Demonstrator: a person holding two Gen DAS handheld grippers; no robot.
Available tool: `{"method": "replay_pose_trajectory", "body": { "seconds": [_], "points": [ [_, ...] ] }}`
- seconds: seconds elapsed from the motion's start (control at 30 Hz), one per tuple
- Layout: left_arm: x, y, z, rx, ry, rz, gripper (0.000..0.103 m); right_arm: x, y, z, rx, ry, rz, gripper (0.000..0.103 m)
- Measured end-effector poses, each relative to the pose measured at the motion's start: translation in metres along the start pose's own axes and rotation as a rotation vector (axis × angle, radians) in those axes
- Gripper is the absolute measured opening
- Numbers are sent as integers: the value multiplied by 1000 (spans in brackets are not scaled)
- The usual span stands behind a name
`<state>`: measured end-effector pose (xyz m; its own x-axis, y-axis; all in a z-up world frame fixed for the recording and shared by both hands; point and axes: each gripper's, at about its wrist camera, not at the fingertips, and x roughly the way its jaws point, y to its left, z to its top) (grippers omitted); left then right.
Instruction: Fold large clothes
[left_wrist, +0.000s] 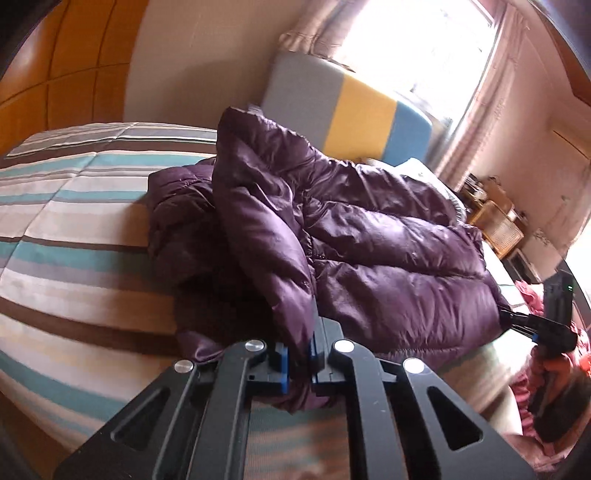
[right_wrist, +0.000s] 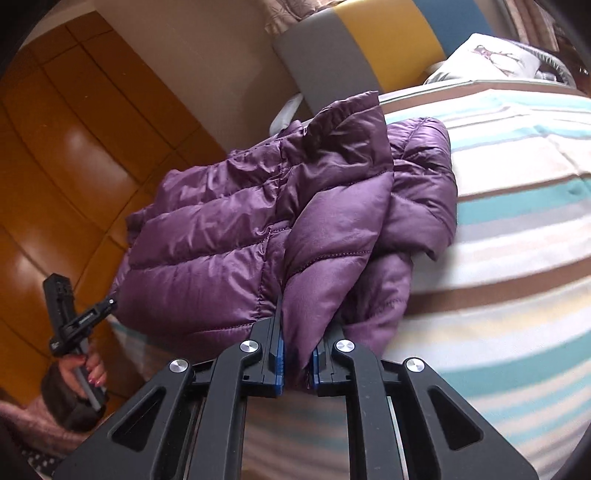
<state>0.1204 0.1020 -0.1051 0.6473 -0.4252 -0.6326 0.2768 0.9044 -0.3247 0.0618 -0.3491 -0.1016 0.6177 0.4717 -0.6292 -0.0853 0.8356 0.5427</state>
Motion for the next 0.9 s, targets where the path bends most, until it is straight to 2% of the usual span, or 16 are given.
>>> {"method": "replay_pose_trajectory", "body": {
  "seconds": [0.17, 0.27, 0.3, 0.33, 0.37, 0.43, 0.47, 0.5, 0.53, 0.57, 0.6, 0.7, 0.77, 0.83, 0.87, 0.9],
  "points": [
    [-31, -2, -17, 24, 27, -40, 7, -32, 4, -21, -44, 26, 59, 10],
    [-37, -6, -19, 49, 37, -34, 9, -34, 9, -26, -62, 33, 32, 11],
    [-36, -8, -18, 61, 32, -21, 16, -32, 9, -24, -54, 25, 8, 12],
    [-36, -11, -14, 78, 12, 23, 20, -31, 6, -19, -37, 8, -7, 14],
    [-36, -13, -8, 83, -10, 56, 28, -32, 7, -16, -30, -5, -15, 17],
    [-42, -16, 3, 70, -56, 69, 39, -34, 8, -4, -19, -57, -81, 33],
    [-45, -17, 9, 60, -84, 88, 43, -36, 8, 0, -20, -78, -98, 37],
    [-46, -20, 18, 56, -113, 111, 49, -38, 10, 5, -24, -99, -116, 47],
    [-47, -23, 22, 62, -125, 112, 51, -38, 13, 11, -37, -121, -154, 53],
    [-45, -27, 29, 78, -131, 111, 53, -38, 15, 17, -56, -137, -177, 54],
    [-39, -33, 36, 99, -124, 126, 59, -34, 18, 26, -71, -141, -185, 54],
    [-12, -45, 52, 145, -72, 143, 62, -22, 18, 51, -77, -137, -223, 54],
    [15, -54, 62, 178, 13, 138, 64, -6, 22, 62, -94, -104, -258, 54],
    [35, -63, 62, 223, 54, 168, 64, 18, 25, 74, -132, -43, -313, 54],
    [49, -67, 61, 245, 93, 179, 62, 30, 25, 77, -154, -8, -366, 54],
    [59, -69, 60, 253, 119, 175, 50, 42, 26, 79, -182, 21, -416, 45]
  ]
}}
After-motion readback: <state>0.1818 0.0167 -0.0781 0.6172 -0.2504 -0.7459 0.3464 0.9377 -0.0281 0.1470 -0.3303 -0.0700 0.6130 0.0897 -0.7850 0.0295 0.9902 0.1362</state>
